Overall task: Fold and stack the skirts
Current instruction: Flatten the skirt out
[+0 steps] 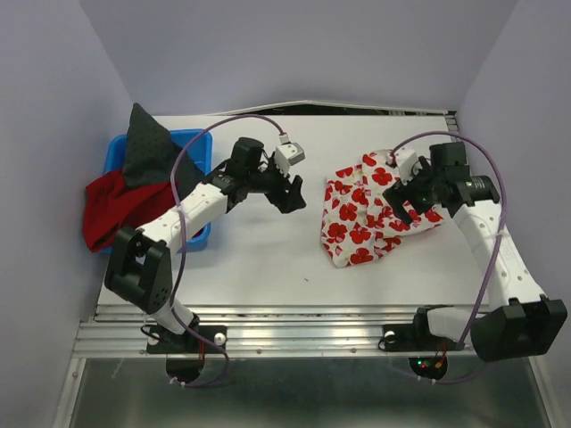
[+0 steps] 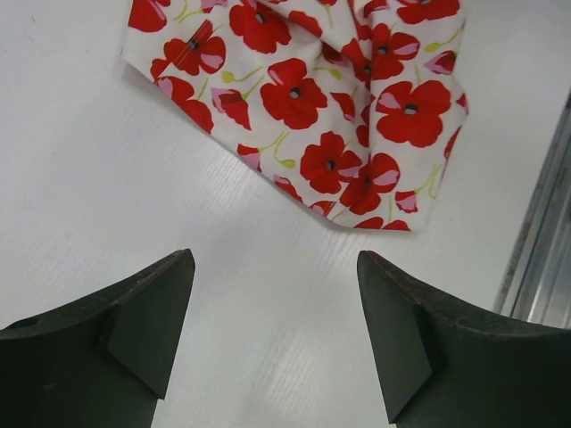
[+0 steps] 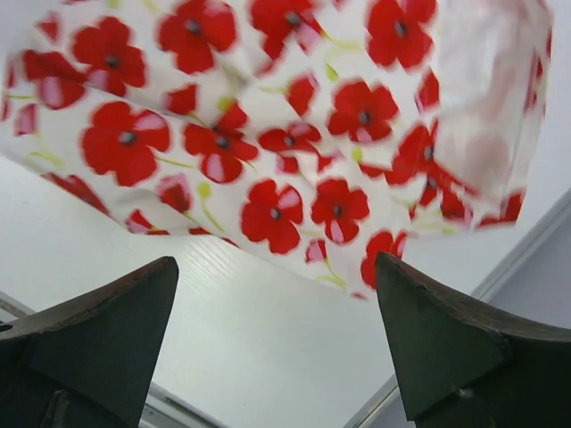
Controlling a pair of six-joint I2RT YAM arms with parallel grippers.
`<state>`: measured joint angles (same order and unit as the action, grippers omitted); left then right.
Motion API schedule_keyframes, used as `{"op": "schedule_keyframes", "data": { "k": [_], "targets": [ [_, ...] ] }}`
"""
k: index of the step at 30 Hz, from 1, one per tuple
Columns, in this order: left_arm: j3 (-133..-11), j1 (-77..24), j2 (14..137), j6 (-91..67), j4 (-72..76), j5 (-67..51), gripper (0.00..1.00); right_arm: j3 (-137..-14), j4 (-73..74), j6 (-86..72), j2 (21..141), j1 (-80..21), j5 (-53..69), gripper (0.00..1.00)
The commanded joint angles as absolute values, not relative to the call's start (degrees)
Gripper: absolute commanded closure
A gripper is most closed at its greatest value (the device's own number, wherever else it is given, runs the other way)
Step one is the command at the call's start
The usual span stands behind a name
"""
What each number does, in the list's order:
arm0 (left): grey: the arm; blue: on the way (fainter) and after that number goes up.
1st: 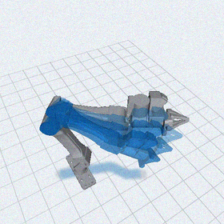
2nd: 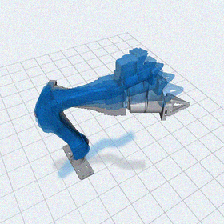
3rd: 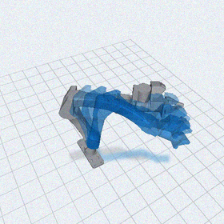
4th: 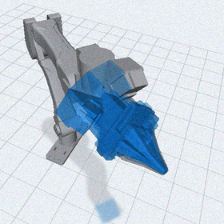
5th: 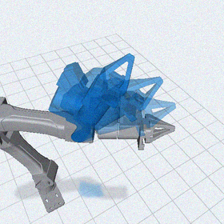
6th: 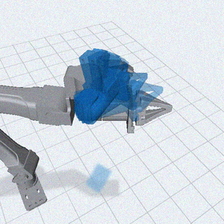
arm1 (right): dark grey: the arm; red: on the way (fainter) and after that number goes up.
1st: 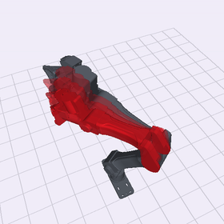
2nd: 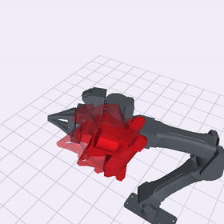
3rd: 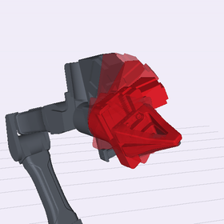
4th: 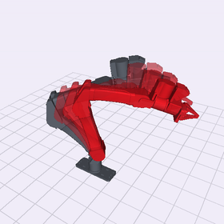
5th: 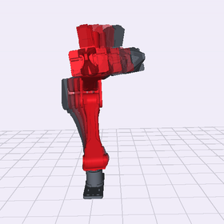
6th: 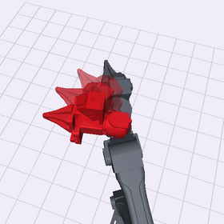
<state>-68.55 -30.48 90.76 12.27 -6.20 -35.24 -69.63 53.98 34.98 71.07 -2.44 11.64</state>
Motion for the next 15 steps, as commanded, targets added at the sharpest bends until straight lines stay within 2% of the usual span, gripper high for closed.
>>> {"op": "schedule_keyframes", "data": {
  "k": [1,7,15],
  "targets": [
    [-69.26,-27.43,85.52,10.46,-9.75,-44.91,0.15,-69.44,54.68,45.70,66.81,-13.68,20.13,0.04],
    [-67.06,-23.04,83.32,8.71,-11.60,-47.72,0.14,-58.90,45.09,51.94,65.30,-35.73,10.47,0.13],
    [-65.39,-21.01,82.09,7.12,-11.78,-47.99,0.14,-49.41,39.12,61.34,70.13,-52.46,0.18,0.20]
  ]
}}
